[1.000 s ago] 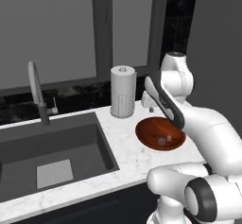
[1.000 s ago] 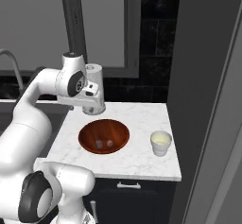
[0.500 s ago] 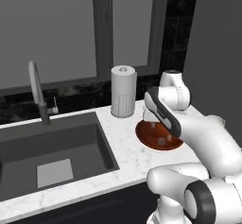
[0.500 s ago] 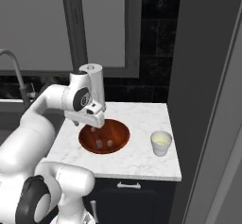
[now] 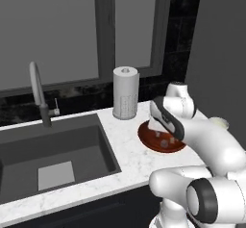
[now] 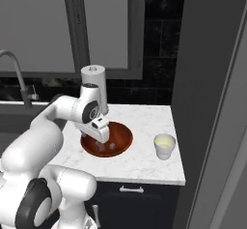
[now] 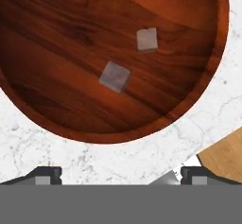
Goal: Grab a lemon wedge from the fridge and one ice cube from the ice bowl, and put them in the glass of lemonade.
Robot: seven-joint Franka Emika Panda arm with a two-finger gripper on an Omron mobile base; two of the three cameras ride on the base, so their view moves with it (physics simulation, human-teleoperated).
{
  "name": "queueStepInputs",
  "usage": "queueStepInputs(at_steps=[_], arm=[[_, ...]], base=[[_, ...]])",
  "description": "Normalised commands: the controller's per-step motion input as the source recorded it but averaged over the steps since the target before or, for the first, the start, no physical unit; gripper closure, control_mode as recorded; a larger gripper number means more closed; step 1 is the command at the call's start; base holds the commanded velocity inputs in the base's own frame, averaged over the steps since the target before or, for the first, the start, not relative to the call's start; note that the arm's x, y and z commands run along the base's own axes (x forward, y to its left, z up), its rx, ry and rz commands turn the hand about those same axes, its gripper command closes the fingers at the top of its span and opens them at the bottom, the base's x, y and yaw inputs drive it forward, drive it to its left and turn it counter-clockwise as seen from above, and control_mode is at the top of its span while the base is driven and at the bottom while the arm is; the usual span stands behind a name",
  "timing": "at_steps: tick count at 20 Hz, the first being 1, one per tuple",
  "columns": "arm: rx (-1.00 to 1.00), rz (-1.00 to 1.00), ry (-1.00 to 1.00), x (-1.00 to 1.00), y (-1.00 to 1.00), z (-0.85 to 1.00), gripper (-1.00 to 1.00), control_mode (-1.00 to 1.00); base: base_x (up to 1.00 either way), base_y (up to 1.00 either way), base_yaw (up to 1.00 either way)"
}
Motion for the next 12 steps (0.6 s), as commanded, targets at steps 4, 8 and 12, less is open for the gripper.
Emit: queueStepInputs(at_steps=[4,8,12], arm=[[0.00,0.00,0.08,0.33,0.00,-0.21,-1.00,-1.00],[0.00,0.00,0.02,0.26,0.00,-0.35,-1.00,-1.00],[0.00,0.00,0.00,0.25,0.00,-0.38,-1.00,-1.00]], base=[[0.00,0.00,0.00],[0.00,0.00,0.00],[0.00,0.00,0.00]])
